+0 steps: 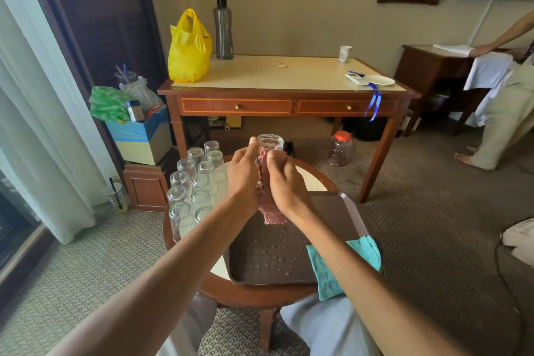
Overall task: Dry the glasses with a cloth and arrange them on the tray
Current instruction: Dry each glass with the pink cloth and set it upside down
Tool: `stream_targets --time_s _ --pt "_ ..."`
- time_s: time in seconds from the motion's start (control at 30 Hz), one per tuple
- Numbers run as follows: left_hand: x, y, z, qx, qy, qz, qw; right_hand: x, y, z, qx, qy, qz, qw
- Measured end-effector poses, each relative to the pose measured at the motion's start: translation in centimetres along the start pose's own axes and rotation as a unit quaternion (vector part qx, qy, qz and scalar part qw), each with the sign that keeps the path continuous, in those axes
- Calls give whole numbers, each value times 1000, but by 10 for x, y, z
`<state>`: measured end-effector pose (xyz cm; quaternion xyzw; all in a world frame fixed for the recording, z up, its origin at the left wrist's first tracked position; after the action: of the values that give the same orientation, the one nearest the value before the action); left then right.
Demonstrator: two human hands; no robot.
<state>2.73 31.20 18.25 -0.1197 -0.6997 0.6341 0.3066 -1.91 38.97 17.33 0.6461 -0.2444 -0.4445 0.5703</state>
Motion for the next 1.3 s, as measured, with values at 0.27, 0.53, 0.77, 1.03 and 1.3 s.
stream_targets --time_s 0.27,0.53,0.77,1.03,1.3 --pt "7 14 -18 -10 70 41 997 -19 21 21 99 -11 76 992" --pt "7 27 -5 27 27 90 995 -10 -2 19 187 65 76 977" --pt "5 10 10 -16 25 82 996 -1 -34 6 207 121 183 953" --pt "2 -19 26 34 29 88 995 -9 -59 3 268 158 363 878" --pt "-17 -29 24 -98 179 84 975 -16 -62 1 259 132 346 892"
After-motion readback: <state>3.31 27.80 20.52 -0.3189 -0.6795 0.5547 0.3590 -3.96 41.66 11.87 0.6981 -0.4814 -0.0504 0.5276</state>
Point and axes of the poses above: each hand's wrist, its own z-axis towards the middle knuckle, its own x-axis out of the palm, y = z × x, the point moved 2 cm from there along z, towards the middle knuckle, and after that the axes turned 9 degrees about x, right-handed, at the moved point
